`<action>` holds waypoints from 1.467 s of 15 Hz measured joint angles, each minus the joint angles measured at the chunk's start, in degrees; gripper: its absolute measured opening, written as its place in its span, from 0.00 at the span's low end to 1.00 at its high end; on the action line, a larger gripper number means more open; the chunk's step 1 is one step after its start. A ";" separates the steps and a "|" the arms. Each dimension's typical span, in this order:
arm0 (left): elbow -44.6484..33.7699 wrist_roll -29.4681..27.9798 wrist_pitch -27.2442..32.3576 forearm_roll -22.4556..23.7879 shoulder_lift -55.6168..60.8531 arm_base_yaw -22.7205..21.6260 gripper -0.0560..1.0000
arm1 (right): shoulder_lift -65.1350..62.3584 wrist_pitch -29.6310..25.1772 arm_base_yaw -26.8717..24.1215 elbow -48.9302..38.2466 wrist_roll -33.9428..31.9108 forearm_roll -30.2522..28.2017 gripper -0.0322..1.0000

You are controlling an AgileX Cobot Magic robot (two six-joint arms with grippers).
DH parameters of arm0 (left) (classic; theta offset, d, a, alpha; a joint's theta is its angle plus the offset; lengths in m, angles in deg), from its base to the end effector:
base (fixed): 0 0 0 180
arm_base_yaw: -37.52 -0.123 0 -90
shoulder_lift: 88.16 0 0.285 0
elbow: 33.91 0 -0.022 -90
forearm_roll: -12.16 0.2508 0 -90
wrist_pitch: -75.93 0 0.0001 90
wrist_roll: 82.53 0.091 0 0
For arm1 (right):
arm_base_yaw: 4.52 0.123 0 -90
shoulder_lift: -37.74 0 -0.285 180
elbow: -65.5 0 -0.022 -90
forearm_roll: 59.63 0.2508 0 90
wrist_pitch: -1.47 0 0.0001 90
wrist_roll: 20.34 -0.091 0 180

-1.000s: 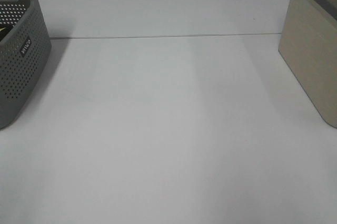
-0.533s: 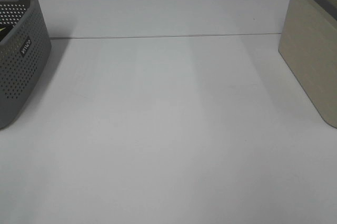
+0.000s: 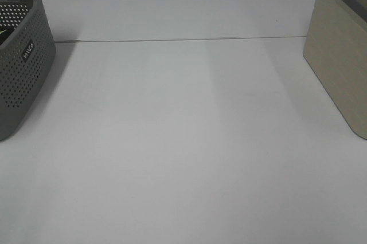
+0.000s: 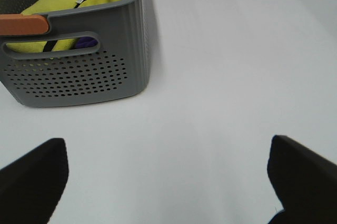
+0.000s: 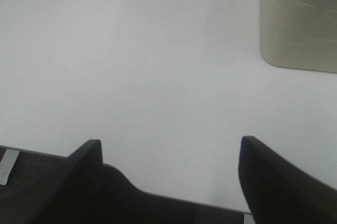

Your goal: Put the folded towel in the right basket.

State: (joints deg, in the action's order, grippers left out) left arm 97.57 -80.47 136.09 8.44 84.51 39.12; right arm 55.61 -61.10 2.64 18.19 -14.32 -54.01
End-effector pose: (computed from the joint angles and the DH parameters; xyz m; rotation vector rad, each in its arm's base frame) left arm -0.0060 -0.0050 0.2785 0.0675 2.0227 -0.0724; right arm 0.0177 0.0102 0.2803 -0.2529 2.2136 0.1326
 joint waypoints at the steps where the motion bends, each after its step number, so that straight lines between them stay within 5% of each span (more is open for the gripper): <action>1: 0.00 0.00 0.00 0.00 0.00 0.00 0.98 | 0.00 0.06 0.00 0.00 0.17 0.00 0.70; 7: 0.00 0.00 0.00 0.00 0.00 0.00 0.98 | -0.17 0.06 0.00 0.00 0.17 0.06 0.70; 13: 0.00 0.00 0.00 0.00 0.00 0.00 0.98 | -7.45 0.06 -6.19 0.00 0.23 0.06 0.70; 22: 0.00 0.00 0.00 0.00 0.00 0.00 0.98 | -10.49 1.09 -6.36 -0.86 0.23 -0.63 0.70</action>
State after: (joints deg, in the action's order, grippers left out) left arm 97.57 -80.47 136.09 8.44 84.51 39.12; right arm 45.12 -60.01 -3.72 17.33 -14.10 -54.64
